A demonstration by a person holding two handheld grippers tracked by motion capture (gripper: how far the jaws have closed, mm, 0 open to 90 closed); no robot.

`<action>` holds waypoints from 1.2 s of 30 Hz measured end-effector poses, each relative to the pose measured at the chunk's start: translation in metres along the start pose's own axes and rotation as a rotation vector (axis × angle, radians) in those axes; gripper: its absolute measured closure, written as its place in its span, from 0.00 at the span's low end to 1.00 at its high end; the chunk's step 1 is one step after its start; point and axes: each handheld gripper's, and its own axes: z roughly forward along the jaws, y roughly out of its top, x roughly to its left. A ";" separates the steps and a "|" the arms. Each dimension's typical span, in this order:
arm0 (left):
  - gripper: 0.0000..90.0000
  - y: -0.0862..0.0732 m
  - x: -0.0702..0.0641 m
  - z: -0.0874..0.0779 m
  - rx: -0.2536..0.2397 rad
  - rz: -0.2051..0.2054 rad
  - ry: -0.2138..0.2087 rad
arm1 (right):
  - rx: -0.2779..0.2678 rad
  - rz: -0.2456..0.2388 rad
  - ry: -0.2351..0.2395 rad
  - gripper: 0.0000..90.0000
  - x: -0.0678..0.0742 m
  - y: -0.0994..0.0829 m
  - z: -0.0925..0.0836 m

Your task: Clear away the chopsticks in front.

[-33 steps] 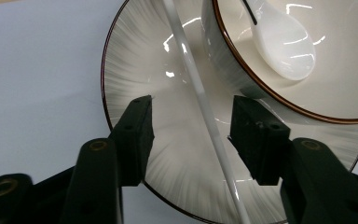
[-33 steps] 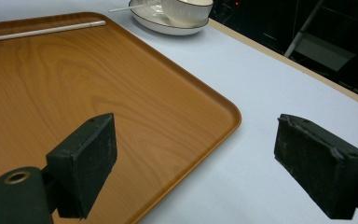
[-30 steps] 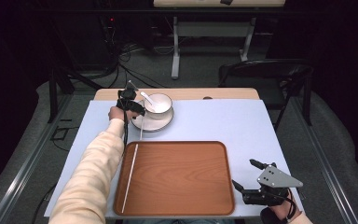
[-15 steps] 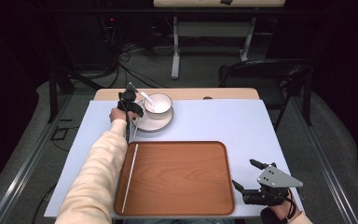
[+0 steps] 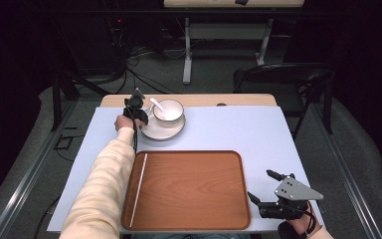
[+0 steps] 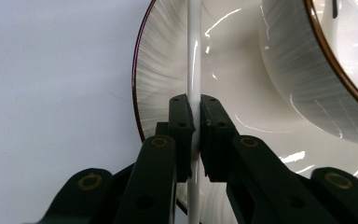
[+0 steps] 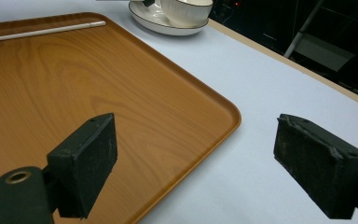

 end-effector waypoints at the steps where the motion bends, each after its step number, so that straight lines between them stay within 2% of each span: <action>1: 0.93 0.000 0.000 0.000 -0.002 -0.002 -0.003 | 0.000 0.000 0.000 0.14 0.000 0.000 0.000; 9: 0.94 -0.001 0.003 -0.006 -0.029 -0.011 -0.027 | 0.000 0.001 0.000 0.14 0.000 0.000 0.000; 24: 0.94 -0.007 0.006 -0.039 -0.099 -0.011 -0.085 | -0.001 0.000 -0.001 0.14 0.000 0.000 0.000; 30: 0.94 -0.013 0.008 -0.054 -0.116 -0.007 -0.080 | 0.000 -0.001 0.000 0.14 0.000 0.000 0.000; 32: 0.94 -0.015 0.011 -0.060 -0.124 -0.006 -0.067 | 0.001 -0.002 0.001 0.14 0.000 0.000 0.000; 36: 0.94 -0.017 0.014 -0.065 -0.146 -0.022 -0.063 | 0.000 -0.002 0.000 0.14 0.000 0.000 0.000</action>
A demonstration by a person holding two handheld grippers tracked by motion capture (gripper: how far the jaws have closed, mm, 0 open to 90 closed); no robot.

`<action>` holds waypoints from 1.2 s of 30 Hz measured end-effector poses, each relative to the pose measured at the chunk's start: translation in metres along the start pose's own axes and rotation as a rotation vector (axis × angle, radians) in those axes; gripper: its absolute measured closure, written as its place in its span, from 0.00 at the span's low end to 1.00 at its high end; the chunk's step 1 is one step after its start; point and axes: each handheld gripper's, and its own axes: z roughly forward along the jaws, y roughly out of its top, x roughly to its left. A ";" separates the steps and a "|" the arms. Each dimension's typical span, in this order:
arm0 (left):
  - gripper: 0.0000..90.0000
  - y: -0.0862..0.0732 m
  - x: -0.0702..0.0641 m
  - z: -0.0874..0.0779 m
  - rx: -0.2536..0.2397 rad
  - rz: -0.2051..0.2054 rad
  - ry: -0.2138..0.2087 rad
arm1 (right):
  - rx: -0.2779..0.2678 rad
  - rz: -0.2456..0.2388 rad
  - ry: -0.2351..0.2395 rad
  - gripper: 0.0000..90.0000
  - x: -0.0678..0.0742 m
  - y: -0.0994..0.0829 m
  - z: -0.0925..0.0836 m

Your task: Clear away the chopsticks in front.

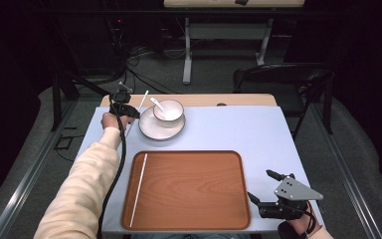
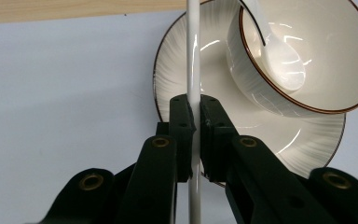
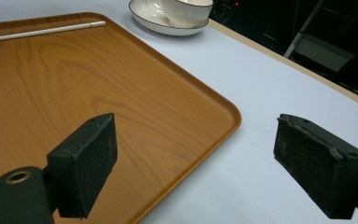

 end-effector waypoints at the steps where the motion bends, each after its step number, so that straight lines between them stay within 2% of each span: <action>1: 0.94 0.000 0.001 -0.002 -0.002 0.000 0.000 | 0.001 0.000 0.000 0.14 0.000 0.000 0.000; 9: 0.94 -0.011 0.006 -0.019 -0.036 -0.017 -0.026 | 0.002 -0.002 0.001 0.14 0.000 0.000 0.000; 11: 0.94 -0.015 0.005 -0.024 -0.044 0.002 -0.009 | 0.002 -0.001 0.001 0.14 0.000 0.000 0.000; 14: 0.94 -0.023 0.003 -0.030 -0.051 0.009 -0.012 | 0.002 -0.002 0.001 0.14 0.000 0.000 0.000; 17: 0.94 -0.031 0.000 -0.036 -0.059 0.008 -0.042 | 0.002 -0.001 0.001 0.14 0.000 0.000 0.000; 28: 0.94 -0.062 -0.019 -0.054 -0.083 0.048 -0.111 | 0.004 -0.002 0.000 0.14 0.000 0.000 0.000; 36: 0.94 -0.079 -0.027 -0.062 -0.102 0.055 -0.146 | 0.003 -0.002 0.000 0.14 0.000 0.000 0.000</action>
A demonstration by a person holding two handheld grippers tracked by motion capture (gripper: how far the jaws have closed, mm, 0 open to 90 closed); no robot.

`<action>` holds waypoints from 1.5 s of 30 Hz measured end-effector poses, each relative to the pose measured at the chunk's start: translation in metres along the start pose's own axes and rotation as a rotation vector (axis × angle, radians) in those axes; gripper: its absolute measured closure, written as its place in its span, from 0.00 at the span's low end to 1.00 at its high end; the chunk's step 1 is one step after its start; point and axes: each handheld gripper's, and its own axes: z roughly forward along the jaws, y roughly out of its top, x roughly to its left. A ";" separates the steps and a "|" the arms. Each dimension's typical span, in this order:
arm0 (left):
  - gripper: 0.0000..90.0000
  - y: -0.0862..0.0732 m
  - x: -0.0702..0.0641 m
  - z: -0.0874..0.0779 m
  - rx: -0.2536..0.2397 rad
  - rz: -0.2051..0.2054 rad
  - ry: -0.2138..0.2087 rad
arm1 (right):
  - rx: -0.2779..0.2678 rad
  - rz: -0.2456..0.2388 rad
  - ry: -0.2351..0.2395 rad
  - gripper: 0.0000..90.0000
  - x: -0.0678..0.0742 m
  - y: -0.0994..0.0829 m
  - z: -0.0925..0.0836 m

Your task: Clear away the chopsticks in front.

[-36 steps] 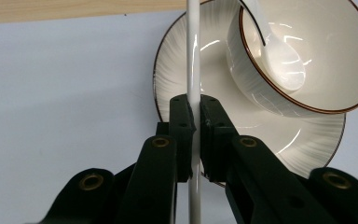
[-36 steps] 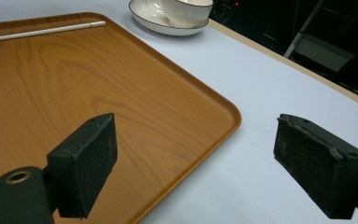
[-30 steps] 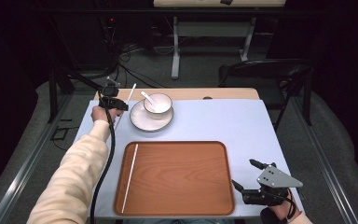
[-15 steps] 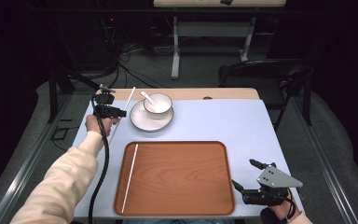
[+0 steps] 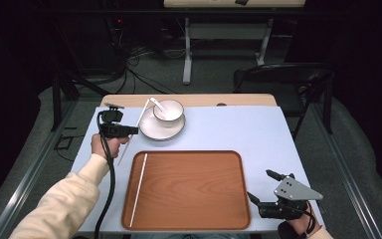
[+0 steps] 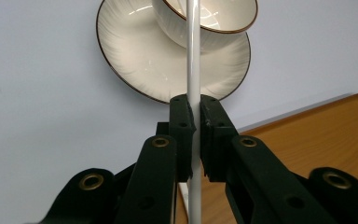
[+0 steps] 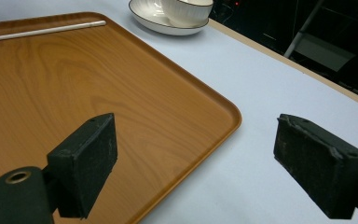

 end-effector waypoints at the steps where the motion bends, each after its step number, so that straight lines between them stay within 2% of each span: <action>1: 0.94 -0.002 -0.001 -0.001 -0.001 0.002 -0.003 | 0.000 0.000 0.000 0.14 0.000 0.000 0.000; 14: 0.94 -0.032 -0.012 -0.008 0.007 0.010 -0.058 | 0.001 0.000 0.000 0.14 0.000 0.000 0.000; 18: 0.94 -0.042 -0.014 -0.009 0.006 0.000 -0.071 | 0.001 0.002 0.000 0.14 0.000 0.000 0.000; 23: 0.94 -0.054 -0.016 -0.011 0.003 0.005 -0.077 | 0.001 0.003 0.000 0.14 -0.001 -0.001 0.001; 34: 0.94 -0.078 -0.019 -0.010 -0.022 -0.016 -0.081 | 0.002 0.002 0.004 0.14 0.000 0.000 0.001; 39: 0.94 -0.090 -0.017 -0.010 -0.036 -0.032 -0.076 | 0.002 -0.002 0.007 0.14 0.000 0.001 0.002; 45: 0.94 -0.108 -0.013 -0.006 -0.060 -0.091 -0.075 | 0.001 -0.002 0.009 0.14 0.000 0.001 0.002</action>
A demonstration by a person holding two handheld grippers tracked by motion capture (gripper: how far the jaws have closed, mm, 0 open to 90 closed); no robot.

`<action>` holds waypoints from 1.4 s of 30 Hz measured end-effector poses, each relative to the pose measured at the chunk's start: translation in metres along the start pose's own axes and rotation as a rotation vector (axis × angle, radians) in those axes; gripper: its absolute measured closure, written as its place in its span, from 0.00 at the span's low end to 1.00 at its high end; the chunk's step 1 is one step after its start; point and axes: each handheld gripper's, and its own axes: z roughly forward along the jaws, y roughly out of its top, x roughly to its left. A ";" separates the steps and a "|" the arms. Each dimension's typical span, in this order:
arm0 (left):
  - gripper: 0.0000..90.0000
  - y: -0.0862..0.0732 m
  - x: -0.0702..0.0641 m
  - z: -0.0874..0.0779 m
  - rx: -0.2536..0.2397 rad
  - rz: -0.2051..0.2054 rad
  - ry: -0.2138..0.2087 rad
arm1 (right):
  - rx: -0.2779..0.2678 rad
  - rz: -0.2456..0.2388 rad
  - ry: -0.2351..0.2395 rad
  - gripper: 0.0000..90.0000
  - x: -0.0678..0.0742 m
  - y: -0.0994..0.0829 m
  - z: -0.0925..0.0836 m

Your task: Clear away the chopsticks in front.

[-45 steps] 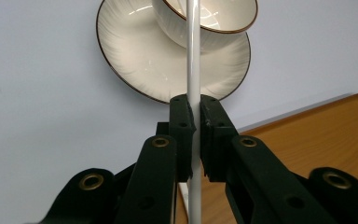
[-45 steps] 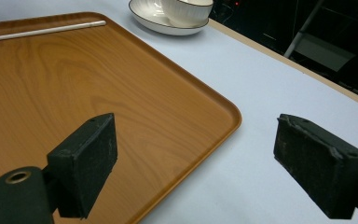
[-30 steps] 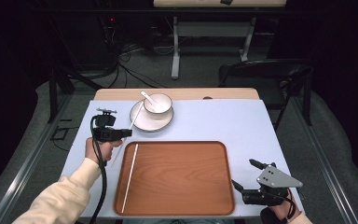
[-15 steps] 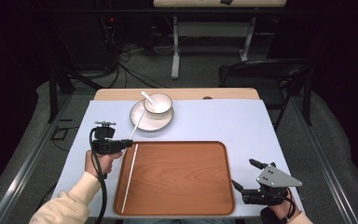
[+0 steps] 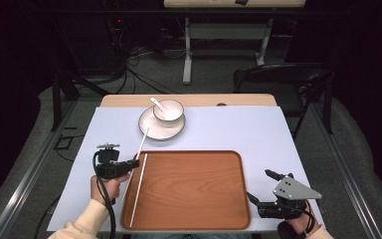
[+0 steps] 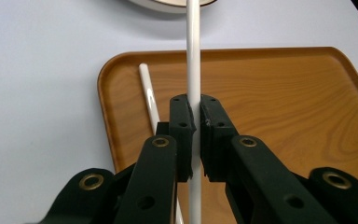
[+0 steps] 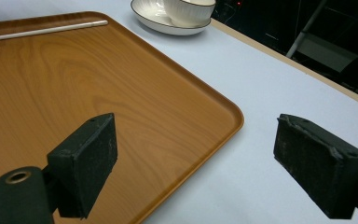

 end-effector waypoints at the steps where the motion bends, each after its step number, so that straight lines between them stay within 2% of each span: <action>1: 0.94 -0.003 0.001 0.001 -0.005 -0.007 0.003 | 0.000 0.000 0.000 0.14 0.000 0.000 0.000; 10: 0.94 -0.029 0.001 0.008 -0.016 -0.054 0.027 | -0.002 -0.001 -0.001 0.14 0.001 0.000 0.000; 16: 0.94 -0.040 -0.002 0.013 -0.001 -0.058 0.050 | -0.001 -0.005 0.002 0.15 0.001 0.001 0.000; 21: 0.94 -0.045 -0.002 0.012 0.005 -0.052 0.065 | -0.002 -0.002 0.003 0.14 0.001 0.000 0.000; 24: 0.94 -0.049 0.000 0.012 0.006 -0.069 0.075 | -0.001 -0.002 0.004 0.15 0.001 0.001 0.000; 30: 0.94 -0.052 0.002 0.014 0.023 -0.078 0.085 | 0.002 -0.003 0.004 0.14 0.001 0.001 0.000; 35: 0.94 -0.053 0.001 0.015 0.039 -0.071 0.107 | 0.000 -0.001 0.004 0.14 0.001 0.001 0.000; 42: 0.93 -0.055 -0.001 0.016 0.068 -0.054 0.118 | 0.001 -0.002 0.004 0.15 0.001 0.001 0.000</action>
